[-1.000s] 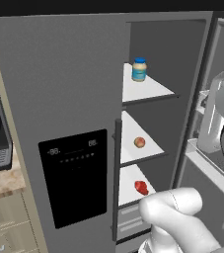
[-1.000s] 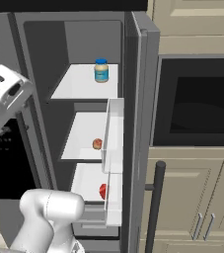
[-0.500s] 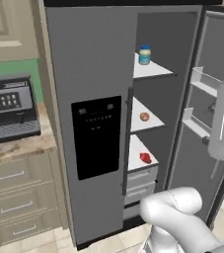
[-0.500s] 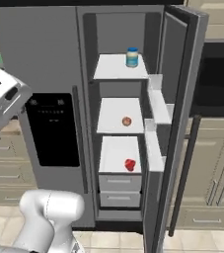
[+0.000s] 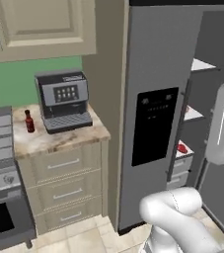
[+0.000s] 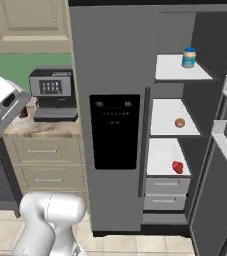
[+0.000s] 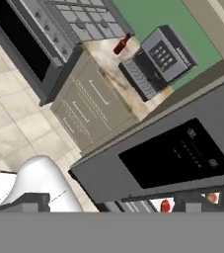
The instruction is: Place the mayonnaise and condiment bottle from the counter to the top shelf of the fridge. If the existing items in the fridge are on the top shelf, move them to other shelves.
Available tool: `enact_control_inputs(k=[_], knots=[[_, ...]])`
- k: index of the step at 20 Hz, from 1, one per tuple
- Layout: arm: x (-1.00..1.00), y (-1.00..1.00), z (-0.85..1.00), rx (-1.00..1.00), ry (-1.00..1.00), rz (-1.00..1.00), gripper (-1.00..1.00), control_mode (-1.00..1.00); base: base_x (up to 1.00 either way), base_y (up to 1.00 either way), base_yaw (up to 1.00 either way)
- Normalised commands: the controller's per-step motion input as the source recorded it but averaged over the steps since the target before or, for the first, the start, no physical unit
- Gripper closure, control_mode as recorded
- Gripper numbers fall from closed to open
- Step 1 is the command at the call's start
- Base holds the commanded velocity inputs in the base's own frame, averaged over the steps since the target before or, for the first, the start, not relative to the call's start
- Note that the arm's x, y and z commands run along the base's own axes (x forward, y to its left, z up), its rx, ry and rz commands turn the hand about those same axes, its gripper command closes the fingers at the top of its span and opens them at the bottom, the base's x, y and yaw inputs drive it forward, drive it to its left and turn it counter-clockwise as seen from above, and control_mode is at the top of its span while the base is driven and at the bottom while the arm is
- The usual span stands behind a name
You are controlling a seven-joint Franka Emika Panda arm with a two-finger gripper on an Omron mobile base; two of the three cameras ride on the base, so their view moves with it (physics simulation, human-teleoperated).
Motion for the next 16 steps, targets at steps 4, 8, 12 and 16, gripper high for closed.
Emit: enact_control_inputs(k=[4,8,12,16], knots=[[0.00,0.00,0.00,0.00,0.00,0.00,-1.00,1.00,0.69,1.00,-0.12],[0.00,0.00,0.00,0.00,0.00,0.00,-1.00,1.00,0.95,1.00,-0.16],[0.00,0.00,0.00,0.00,0.00,0.00,-1.00,1.00,0.57,1.00,-0.11],[0.00,0.00,0.00,0.00,0.00,0.00,-1.00,1.00,-0.03,0.83,-0.07]])
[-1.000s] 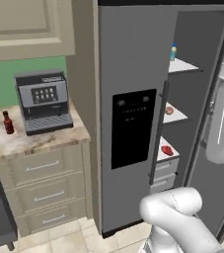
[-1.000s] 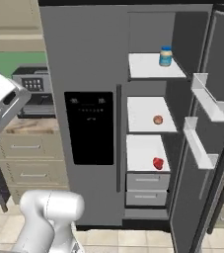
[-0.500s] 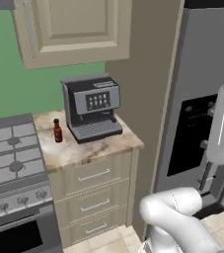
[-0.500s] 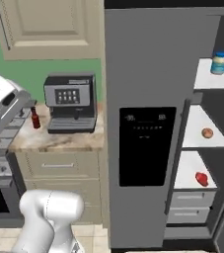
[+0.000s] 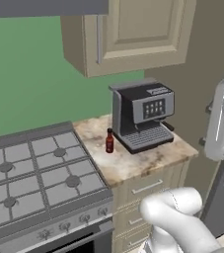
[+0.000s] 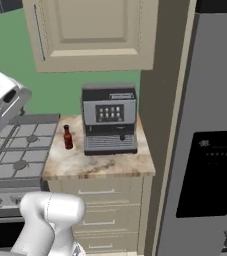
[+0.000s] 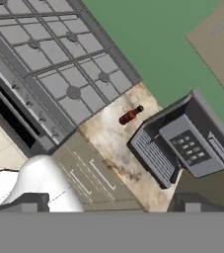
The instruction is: Place the mayonnaise and condiment bottle from the counter to the top shelf of the fridge. If the existing items in the fridge are on the top shelf, move them to other shelves.
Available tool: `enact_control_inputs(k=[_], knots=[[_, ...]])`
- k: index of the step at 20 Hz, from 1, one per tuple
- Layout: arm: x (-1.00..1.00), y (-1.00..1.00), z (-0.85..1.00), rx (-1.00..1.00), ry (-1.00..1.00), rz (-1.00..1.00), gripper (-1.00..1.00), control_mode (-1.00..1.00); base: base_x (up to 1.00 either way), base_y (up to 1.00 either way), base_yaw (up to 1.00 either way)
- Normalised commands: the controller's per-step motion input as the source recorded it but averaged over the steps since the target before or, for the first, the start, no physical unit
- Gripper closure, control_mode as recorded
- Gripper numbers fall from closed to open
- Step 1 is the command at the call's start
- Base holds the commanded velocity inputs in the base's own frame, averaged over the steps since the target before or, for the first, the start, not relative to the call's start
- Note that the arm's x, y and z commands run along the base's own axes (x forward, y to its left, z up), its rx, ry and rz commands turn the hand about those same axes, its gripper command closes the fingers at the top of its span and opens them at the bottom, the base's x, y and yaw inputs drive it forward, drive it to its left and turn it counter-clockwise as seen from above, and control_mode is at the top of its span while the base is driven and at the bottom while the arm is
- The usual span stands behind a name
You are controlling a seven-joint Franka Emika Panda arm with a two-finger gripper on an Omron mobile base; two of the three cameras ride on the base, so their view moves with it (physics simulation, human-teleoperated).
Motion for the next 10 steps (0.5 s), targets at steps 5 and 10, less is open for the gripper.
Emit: enact_control_inputs(k=[5,10], knots=[[-0.11,0.79,-0.29,0.04,0.00,-0.21,-1.00,-1.00,-0.07,0.16,-0.02],[0.51,0.97,-0.41,0.11,0.00,-0.40,-1.00,-1.00,0.00,0.00,0.00]])
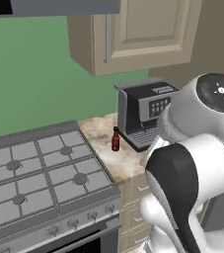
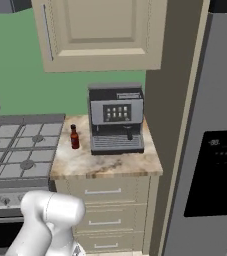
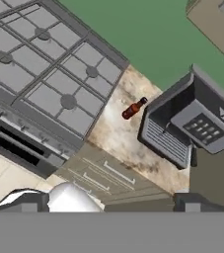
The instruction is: Place the mayonnaise and condiment bottle from the counter to the top shelf of the fridge. If the existing items in the fridge are on the top shelf, move them to other shelves.
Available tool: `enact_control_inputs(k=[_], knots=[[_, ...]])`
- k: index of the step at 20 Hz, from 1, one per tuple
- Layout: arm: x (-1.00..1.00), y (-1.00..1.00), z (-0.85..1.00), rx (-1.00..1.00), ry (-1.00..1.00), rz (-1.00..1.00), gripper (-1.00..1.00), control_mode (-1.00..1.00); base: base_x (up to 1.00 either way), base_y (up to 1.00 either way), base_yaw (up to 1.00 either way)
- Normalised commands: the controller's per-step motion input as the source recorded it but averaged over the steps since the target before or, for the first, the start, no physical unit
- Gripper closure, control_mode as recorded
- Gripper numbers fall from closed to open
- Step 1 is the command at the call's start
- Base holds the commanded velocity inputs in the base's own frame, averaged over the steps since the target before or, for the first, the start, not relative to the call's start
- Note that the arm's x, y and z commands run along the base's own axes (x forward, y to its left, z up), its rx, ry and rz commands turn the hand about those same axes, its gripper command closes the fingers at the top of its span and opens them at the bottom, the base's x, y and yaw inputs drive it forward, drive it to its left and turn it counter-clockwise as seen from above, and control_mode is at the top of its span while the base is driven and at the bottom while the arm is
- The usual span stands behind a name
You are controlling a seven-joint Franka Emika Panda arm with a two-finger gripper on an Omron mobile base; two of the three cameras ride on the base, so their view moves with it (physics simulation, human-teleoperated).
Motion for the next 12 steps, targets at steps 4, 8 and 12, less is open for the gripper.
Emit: enact_control_inputs(k=[4,8,12], knots=[[0.94,0.79,-0.52,0.21,0.07,-0.46,-1.00,-1.00,0.00,0.00,0.00],[0.98,0.69,-0.77,0.28,0.05,-0.46,-1.00,-1.00,0.00,0.00,0.00],[1.00,0.46,-0.99,0.33,0.01,-0.45,-1.00,-1.00,0.00,0.00,0.00]])
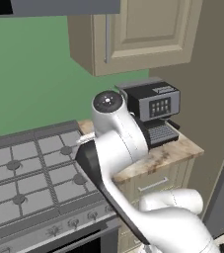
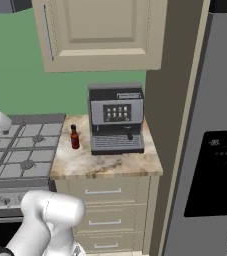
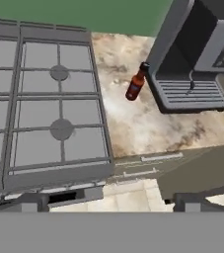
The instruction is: Place the mayonnaise and condiment bottle from the counter to the top shelf of the fridge. If the existing items in the fridge are on the top shelf, move them to other shelves.
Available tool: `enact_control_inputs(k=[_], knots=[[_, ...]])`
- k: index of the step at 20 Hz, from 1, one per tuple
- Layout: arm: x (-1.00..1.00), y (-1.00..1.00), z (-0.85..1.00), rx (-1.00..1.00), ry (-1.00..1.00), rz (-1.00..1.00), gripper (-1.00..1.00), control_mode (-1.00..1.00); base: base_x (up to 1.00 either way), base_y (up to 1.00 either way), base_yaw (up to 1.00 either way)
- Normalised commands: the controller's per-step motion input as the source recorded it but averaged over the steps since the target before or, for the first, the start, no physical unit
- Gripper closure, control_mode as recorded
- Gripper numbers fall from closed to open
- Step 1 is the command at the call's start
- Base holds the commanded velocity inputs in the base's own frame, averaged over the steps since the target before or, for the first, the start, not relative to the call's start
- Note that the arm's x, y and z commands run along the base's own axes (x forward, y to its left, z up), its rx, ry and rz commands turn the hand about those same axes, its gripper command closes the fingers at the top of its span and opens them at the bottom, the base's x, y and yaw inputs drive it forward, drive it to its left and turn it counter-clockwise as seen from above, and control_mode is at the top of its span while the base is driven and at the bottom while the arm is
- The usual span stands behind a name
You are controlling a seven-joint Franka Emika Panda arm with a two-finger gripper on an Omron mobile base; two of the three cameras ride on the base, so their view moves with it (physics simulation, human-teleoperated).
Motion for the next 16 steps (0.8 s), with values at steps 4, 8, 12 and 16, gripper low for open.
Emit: enact_control_inputs(k=[4,8,12,16], knots=[[1.00,0.17,-0.67,0.17,-0.02,-0.47,-1.00,-1.00,0.00,0.00,0.00],[1.00,-0.16,-0.35,0.00,0.00,-0.47,-1.00,-1.00,0.00,0.00,0.00],[0.97,-0.39,-0.11,-0.02,0.10,-0.44,-1.00,-1.00,0.00,0.00,0.00],[1.00,-0.42,-0.04,0.00,0.17,-0.30,-1.00,-1.00,0.00,0.00,0.00]])
